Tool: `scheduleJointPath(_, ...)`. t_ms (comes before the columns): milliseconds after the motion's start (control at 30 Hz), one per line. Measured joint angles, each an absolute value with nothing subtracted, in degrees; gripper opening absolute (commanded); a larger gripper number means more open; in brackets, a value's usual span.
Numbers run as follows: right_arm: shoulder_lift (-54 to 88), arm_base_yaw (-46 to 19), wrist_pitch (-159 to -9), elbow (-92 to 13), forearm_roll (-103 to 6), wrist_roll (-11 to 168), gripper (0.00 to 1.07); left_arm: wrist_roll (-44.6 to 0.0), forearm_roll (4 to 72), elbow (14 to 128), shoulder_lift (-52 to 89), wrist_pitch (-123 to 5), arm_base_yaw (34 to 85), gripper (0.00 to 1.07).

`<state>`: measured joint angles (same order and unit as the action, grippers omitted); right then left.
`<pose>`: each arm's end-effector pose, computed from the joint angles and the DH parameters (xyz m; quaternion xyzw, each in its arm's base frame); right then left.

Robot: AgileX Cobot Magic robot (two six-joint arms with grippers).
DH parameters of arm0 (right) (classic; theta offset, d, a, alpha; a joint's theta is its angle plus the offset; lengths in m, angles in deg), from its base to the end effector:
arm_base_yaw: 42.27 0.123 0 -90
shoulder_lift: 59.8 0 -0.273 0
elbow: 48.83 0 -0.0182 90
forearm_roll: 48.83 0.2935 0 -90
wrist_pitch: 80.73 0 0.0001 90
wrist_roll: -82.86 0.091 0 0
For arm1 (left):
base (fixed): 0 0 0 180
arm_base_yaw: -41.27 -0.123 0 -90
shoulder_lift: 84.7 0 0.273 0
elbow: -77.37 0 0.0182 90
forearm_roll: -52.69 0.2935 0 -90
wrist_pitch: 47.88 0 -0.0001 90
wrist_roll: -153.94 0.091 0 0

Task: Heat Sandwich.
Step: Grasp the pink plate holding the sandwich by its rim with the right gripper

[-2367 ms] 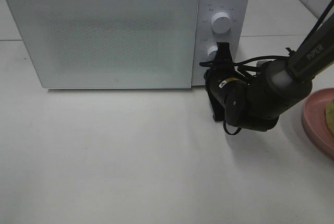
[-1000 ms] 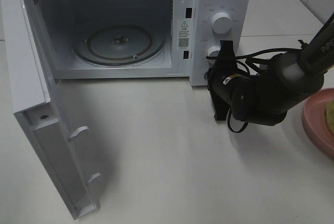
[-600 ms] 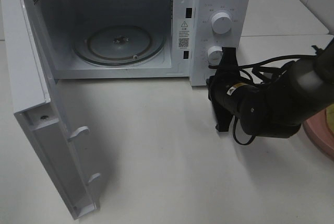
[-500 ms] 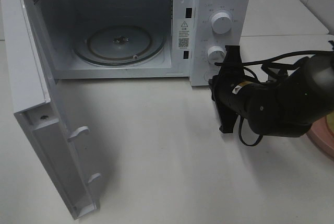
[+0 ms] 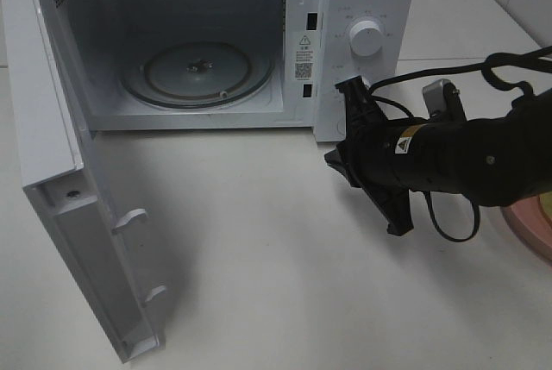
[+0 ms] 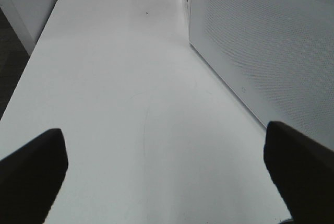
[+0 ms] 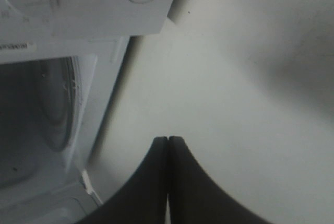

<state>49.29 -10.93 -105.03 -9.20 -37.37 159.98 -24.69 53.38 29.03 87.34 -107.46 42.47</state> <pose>0.2871 0.1661 0.0877 0.4342 0.7722 0.3799 0.2662 0.0455 0.0000 0.2990 0.0188 0.8473 0.0068 0.5308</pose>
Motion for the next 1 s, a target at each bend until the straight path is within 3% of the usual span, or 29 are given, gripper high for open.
scheduleJointPath(467,45.5,-10.9,-78.9,-15.3,-44.8,131.5,0.02,-24.7,53.4,29.0,87.3,-107.5,42.5,0.98)
scheduleJointPath(767,45.5,-10.9,-55.6,-20.9,-49.2,95.2,0.04,-24.7,53.4,29.0,87.3,-107.5,42.5,0.98)
scheduleJointPath(1000,45.5,-10.9,-43.8,-23.7,-54.0,88.5,0.09,-24.7,53.4,29.0,87.3,-107.5,42.5,0.98)
